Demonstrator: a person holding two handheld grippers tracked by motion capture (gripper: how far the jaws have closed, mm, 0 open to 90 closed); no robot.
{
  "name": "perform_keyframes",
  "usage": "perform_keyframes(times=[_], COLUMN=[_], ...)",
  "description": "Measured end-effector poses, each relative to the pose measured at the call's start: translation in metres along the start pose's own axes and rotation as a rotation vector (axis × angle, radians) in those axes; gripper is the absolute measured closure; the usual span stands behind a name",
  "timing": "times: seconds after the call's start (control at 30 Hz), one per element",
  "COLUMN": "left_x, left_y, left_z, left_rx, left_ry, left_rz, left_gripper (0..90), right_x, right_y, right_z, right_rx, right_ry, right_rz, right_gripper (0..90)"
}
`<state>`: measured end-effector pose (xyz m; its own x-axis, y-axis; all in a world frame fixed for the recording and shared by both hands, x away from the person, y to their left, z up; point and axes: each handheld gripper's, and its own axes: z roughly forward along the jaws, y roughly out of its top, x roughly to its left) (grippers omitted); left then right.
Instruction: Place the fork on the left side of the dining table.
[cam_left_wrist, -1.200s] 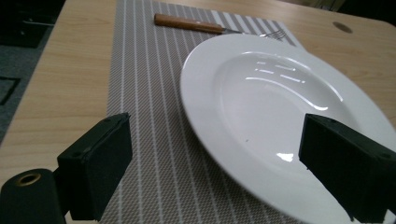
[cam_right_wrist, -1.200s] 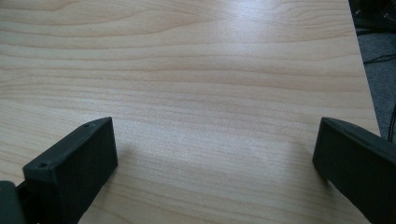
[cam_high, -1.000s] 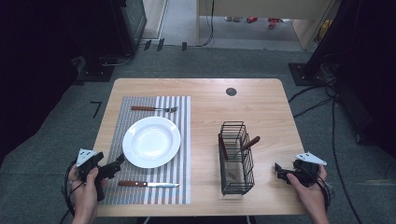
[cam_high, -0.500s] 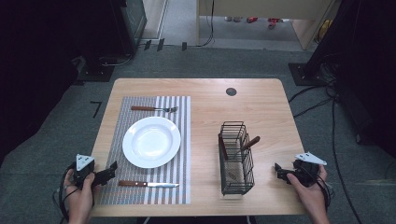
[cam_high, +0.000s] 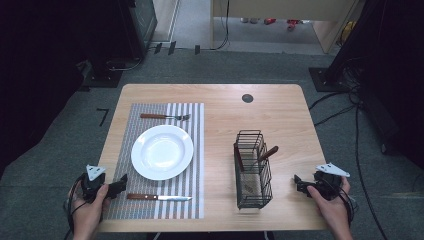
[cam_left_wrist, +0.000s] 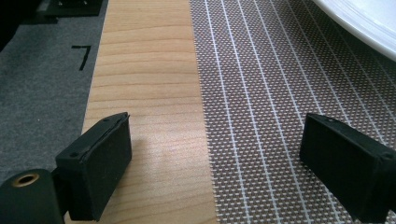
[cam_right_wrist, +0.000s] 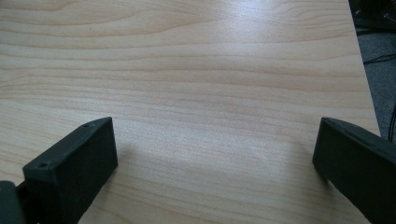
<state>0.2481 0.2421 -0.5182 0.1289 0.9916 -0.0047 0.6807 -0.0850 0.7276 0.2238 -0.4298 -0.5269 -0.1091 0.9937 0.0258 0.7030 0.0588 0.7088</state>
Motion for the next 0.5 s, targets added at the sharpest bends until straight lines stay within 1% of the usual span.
perform_keyframes(times=[0.27,0.5], left_x=[0.0003,0.0003], left_y=[0.0006,0.0008], left_z=[0.0011,0.0015], left_rx=[0.005,0.007], left_ry=[0.008,0.012], left_rz=[-0.008,-0.013], left_gripper=[6.6,5.9], right_x=[0.0,0.0], right_y=[0.0,0.0], right_z=[0.0,0.0], right_rx=[0.0,0.0], right_ry=[0.0,0.0], right_rz=[0.0,0.0], right_gripper=[0.0,0.0])
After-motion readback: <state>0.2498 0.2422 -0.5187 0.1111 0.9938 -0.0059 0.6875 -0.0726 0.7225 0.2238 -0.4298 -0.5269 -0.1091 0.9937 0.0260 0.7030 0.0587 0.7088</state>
